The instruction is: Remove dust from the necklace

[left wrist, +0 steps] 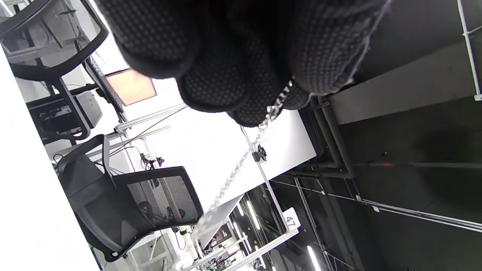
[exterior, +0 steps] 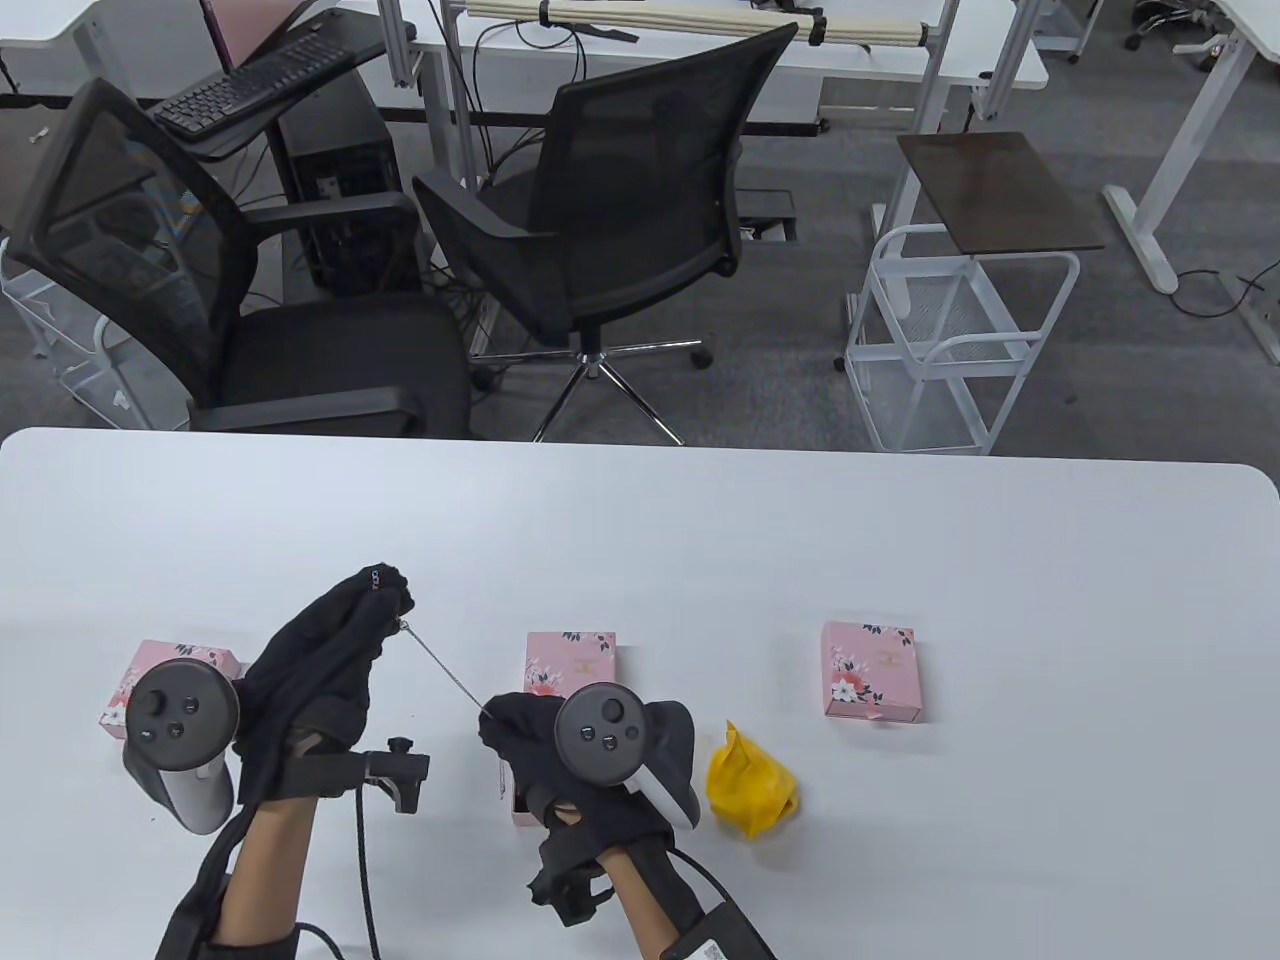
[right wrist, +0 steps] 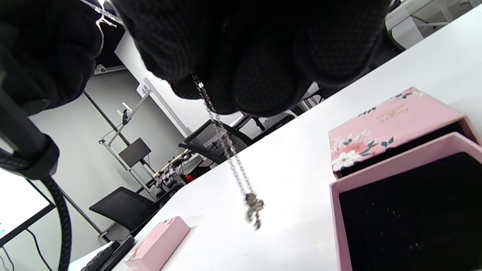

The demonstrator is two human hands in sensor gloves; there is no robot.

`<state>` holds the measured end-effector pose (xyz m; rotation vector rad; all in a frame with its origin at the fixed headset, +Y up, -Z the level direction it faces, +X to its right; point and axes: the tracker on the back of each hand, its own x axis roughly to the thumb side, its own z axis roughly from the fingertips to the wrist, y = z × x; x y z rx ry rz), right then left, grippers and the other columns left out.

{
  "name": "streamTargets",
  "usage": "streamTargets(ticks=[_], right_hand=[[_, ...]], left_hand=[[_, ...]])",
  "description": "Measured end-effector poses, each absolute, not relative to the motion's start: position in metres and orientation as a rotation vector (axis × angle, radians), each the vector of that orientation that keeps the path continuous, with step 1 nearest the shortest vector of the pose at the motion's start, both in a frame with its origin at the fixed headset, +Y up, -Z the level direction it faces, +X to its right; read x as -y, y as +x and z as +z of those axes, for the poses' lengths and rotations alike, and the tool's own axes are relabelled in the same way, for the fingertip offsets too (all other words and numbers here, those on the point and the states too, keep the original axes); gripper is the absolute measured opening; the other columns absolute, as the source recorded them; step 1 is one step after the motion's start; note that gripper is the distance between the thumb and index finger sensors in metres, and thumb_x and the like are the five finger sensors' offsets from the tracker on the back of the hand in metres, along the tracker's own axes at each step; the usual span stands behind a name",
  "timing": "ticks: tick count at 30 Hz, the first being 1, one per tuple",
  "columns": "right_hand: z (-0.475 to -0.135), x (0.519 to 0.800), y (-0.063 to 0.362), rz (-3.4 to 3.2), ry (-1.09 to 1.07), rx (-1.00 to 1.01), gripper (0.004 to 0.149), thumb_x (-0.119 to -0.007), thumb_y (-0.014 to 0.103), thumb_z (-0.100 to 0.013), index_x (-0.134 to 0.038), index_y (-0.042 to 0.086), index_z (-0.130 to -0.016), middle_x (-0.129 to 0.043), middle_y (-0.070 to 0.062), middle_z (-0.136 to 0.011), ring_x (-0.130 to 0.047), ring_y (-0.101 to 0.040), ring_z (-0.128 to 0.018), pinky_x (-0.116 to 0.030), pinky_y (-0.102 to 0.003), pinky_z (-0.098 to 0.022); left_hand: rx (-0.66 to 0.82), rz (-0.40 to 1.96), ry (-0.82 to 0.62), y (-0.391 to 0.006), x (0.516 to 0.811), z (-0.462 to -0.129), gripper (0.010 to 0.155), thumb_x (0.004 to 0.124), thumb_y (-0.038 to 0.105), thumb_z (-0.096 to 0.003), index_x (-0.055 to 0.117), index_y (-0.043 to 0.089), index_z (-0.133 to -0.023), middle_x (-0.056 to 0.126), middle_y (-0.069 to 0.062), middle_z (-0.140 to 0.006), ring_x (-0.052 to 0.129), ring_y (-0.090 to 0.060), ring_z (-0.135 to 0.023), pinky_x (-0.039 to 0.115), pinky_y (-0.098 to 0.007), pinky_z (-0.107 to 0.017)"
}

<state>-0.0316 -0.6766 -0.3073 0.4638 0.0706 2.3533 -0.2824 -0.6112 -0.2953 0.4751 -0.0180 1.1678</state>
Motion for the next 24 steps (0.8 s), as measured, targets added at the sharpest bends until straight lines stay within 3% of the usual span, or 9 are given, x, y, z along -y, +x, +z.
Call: streamTargets(ticks=[8, 12, 19, 24], right_hand=[[-0.311, 0.683, -0.035, 2.369, 0.539, -0.204, 0.037, -0.079, 0.029, -0.063, -0.08, 0.012, -0.096, -0.087, -0.021, -0.089, -0.091, -0.04, -0.067, -0.077, -0.052, -0.054], [-0.316, 0.682, -0.026, 2.512, 0.528, -0.22, 0.047, -0.078, 0.031, -0.063, -0.07, 0.011, -0.105, -0.078, -0.025, -0.099, -0.085, -0.046, -0.077, -0.073, -0.055, -0.059], [-0.326, 0.672, 0.046, 2.721, 0.248, -0.083, 0.05, -0.078, 0.031, -0.064, -0.066, 0.011, -0.108, -0.073, -0.027, -0.104, -0.081, -0.049, -0.081, -0.071, -0.057, -0.061], [-0.32, 0.691, 0.105, 2.895, 0.073, -0.157, 0.05, -0.079, 0.03, -0.064, -0.066, 0.012, -0.108, -0.071, -0.028, -0.105, -0.079, -0.05, -0.083, -0.07, -0.058, -0.062]], left_hand=[[0.144, 1.124, 0.436, -0.265, 0.601, -0.29, 0.037, 0.091, 0.048, -0.0524, 0.096, 0.03, -0.085, 0.105, 0.001, -0.078, 0.098, -0.019, -0.067, 0.086, -0.039, -0.048], [0.184, 1.129, 0.408, -0.259, 0.597, -0.286, 0.037, 0.09, 0.048, -0.0527, 0.095, 0.03, -0.085, 0.104, 0.001, -0.079, 0.097, -0.02, -0.068, 0.085, -0.04, -0.049], [0.212, 1.101, 0.406, -0.25, 0.594, -0.28, 0.037, 0.09, 0.048, -0.053, 0.095, 0.03, -0.085, 0.103, 0.001, -0.079, 0.096, -0.02, -0.068, 0.085, -0.04, -0.049], [0.222, 1.096, 0.395, -0.244, 0.595, -0.281, 0.038, 0.09, 0.047, -0.0533, 0.095, 0.03, -0.086, 0.103, 0.0, -0.08, 0.096, -0.021, -0.069, 0.085, -0.04, -0.05]])
